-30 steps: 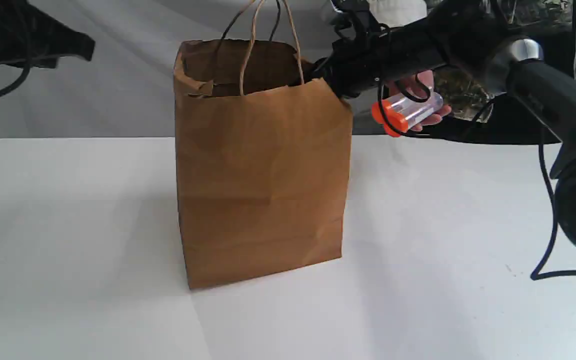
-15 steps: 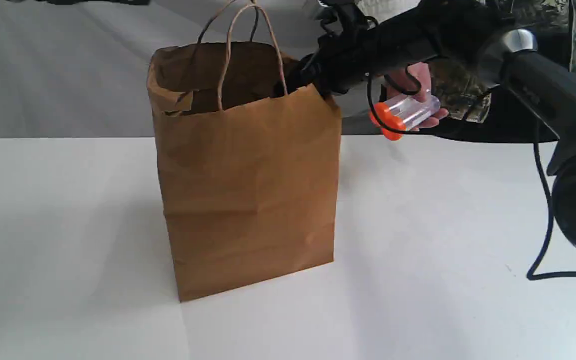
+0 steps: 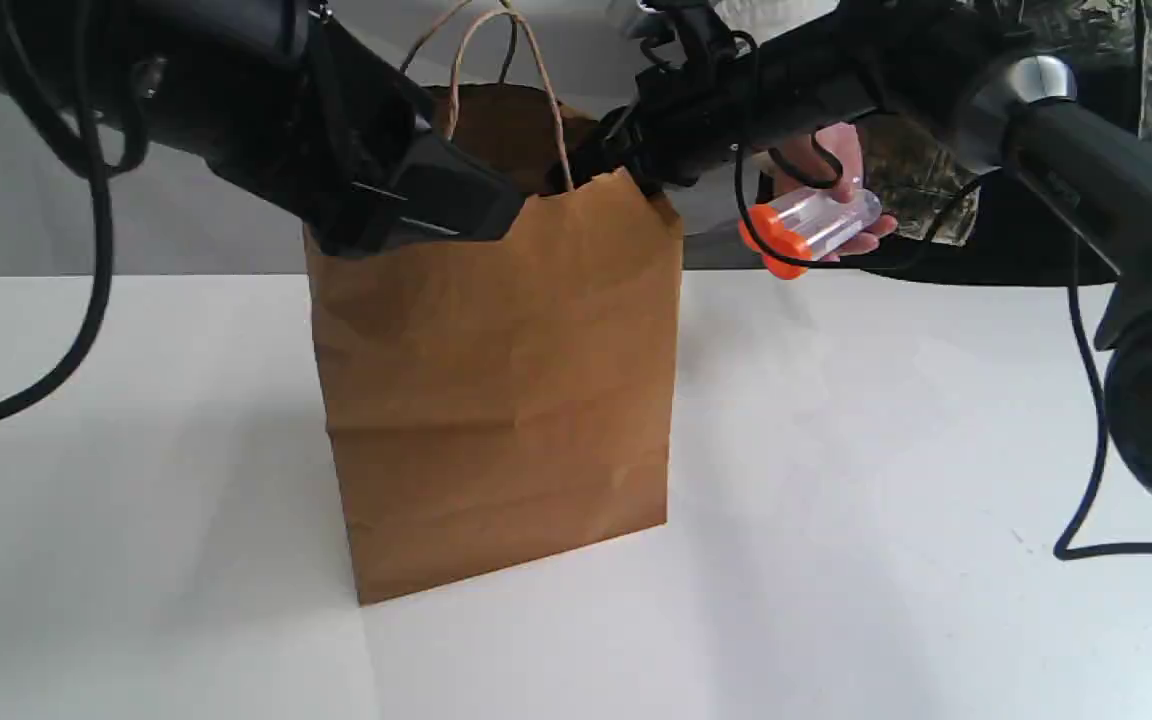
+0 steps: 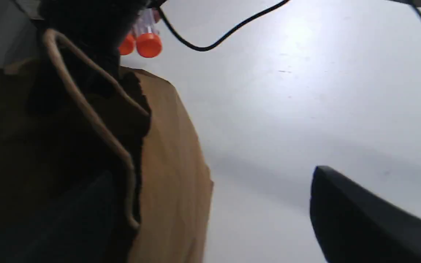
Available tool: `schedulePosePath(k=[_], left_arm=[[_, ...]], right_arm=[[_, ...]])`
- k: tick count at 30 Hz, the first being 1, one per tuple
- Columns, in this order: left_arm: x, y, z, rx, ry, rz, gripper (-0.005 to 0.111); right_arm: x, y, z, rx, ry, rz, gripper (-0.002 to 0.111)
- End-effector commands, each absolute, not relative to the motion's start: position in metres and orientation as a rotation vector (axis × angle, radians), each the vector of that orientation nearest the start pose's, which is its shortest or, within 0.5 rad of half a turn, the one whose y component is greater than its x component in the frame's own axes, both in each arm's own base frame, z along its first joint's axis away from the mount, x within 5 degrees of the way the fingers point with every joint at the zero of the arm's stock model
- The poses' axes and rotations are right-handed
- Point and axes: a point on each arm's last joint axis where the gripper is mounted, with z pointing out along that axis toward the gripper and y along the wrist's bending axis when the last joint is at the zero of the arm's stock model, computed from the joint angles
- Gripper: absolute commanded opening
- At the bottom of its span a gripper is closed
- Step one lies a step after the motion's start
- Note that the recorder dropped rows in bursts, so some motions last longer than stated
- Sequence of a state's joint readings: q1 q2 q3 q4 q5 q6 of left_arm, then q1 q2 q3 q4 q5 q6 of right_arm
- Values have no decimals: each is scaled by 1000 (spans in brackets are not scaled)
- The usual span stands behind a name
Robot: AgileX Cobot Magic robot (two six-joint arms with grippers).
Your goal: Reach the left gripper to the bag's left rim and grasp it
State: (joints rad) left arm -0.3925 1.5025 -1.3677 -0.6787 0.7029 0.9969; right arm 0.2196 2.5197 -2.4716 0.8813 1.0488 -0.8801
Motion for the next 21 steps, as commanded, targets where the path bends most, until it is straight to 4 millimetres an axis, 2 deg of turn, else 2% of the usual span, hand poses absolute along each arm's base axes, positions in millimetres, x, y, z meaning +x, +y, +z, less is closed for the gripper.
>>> schedulePosePath(k=[1, 4, 13, 16, 18, 21], left_arm=[[310, -162, 375, 977, 1799, -326, 75], [315, -161, 375, 936, 1780, -296, 75], [333, -171, 341, 975, 1881, -341, 75], [334, -172, 339, 976, 1886, -342, 71], [334, -172, 340, 962, 1884, -352, 59], [334, -172, 341, 951, 1887, -356, 21]], right_arm=[[520, 180, 245, -956, 2026, 794, 0], [520, 180, 245, -956, 2026, 794, 0], [520, 180, 245, -957, 2022, 789, 0], [520, 180, 245, -957, 2021, 789, 0], [520, 180, 245, -957, 2021, 789, 0], [520, 180, 245, -957, 2021, 789, 0]])
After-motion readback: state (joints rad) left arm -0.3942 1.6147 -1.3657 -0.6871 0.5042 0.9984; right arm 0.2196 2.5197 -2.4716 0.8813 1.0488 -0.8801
